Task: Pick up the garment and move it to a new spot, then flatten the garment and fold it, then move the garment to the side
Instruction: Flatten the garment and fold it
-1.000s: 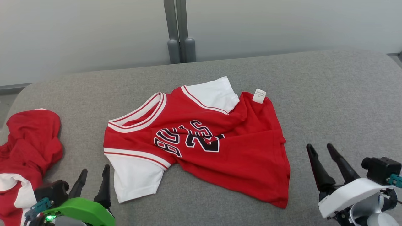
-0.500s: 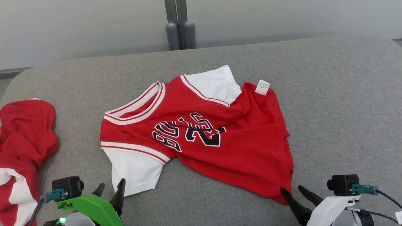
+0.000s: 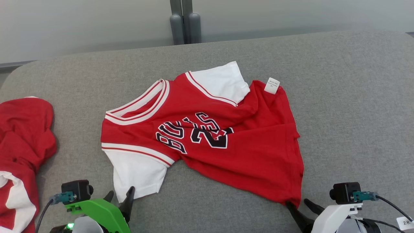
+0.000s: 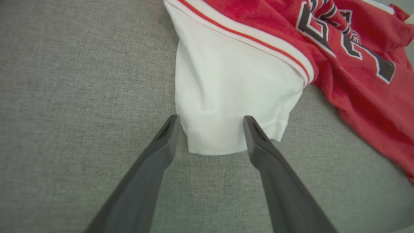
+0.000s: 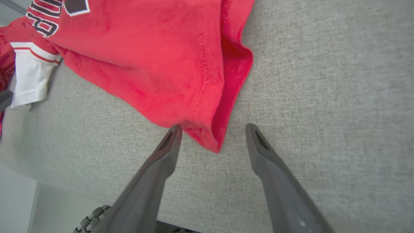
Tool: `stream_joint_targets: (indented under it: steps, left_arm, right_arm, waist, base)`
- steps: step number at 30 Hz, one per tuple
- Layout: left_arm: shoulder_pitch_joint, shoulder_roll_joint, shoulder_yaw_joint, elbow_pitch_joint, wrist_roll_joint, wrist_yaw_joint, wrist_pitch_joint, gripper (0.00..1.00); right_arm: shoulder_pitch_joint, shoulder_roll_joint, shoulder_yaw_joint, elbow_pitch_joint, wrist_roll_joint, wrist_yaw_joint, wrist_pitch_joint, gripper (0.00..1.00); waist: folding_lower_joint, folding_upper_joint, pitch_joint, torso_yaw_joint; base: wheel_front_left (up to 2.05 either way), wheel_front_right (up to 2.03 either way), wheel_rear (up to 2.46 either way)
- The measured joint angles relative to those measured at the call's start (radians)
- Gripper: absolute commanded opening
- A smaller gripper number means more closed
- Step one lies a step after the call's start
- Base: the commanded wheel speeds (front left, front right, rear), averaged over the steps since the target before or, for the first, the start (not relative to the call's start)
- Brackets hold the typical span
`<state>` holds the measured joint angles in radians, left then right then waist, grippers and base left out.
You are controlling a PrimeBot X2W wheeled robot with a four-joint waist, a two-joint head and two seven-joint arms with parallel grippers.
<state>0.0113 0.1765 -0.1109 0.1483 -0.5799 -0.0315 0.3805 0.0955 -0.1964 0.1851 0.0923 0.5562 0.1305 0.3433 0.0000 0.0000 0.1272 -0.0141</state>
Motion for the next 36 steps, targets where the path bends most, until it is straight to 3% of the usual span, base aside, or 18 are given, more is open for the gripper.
stream_joint_targets:
  steps: [14,16,18,19,20,21,22,28,36]
  left_arm:
    - [-0.055,0.007,-0.004,0.123,-0.009,-0.004,-0.002,1.0]
    - [-0.059,0.009,-0.004,0.135,-0.015,-0.01,-0.004,1.0]
    - [-0.063,0.008,-0.005,0.147,-0.023,-0.013,-0.01,1.0]
    - [-0.065,0.008,-0.005,0.154,-0.025,-0.017,-0.012,0.96]
    - [-0.067,0.008,-0.007,0.162,-0.026,-0.021,-0.013,0.47]
    - [-0.069,0.008,-0.008,0.17,-0.026,-0.023,-0.013,0.32]
    - [-0.069,0.009,-0.01,0.176,-0.026,-0.026,-0.014,0.0]
    - [-0.068,0.01,-0.009,0.167,-0.031,-0.034,-0.051,0.0]
    - [-0.063,0.026,0.009,0.046,-0.028,-0.032,-0.093,0.0]
  right_arm:
    - [-0.039,0.018,0.055,0.033,0.006,0.0,-0.031,1.0]
    - [-0.042,0.017,0.059,0.039,0.008,0.0,-0.038,0.91]
    - [-0.045,0.015,0.063,0.047,0.013,0.0,-0.044,0.73]
    - [-0.047,0.015,0.066,0.05,0.013,0.0,-0.046,0.61]
    - [-0.049,0.014,0.07,0.053,0.016,0.0,-0.048,0.36]
    - [-0.05,0.013,0.074,0.054,0.018,0.0,-0.05,0.23]
    - [-0.051,0.011,0.079,0.054,0.023,0.0,-0.057,0.01]
    - [-0.061,-0.007,0.082,0.042,0.038,0.0,-0.108,0.0]
    - [-0.08,-0.039,0.07,-0.028,0.071,0.0,-0.21,0.0]
  waist:
    - [0.0,0.0,0.017,-0.011]
    - [0.0,0.0,0.017,-0.011]
    - [0.0,0.0,0.015,-0.011]
    - [0.0,0.0,0.014,-0.01]
    - [0.0,0.0,0.012,-0.01]
    - [0.0,0.0,0.01,-0.01]
    - [0.0,0.0,0.007,-0.009]
    - [0.0,0.0,-0.002,-0.006]
    - [0.0,0.0,-0.016,0.001]
  base:
    - [0.0,0.0,0.0]
    - [0.0,0.0,0.0]
    - [0.0,0.0,0.0]
    - [0.0,0.0,0.0]
    - [0.0,0.0,0.0]
    - [0.0,0.0,0.0]
    - [0.0,0.0,0.0]
    - [0.0,0.0,0.0]
    - [0.0,0.0,0.0]
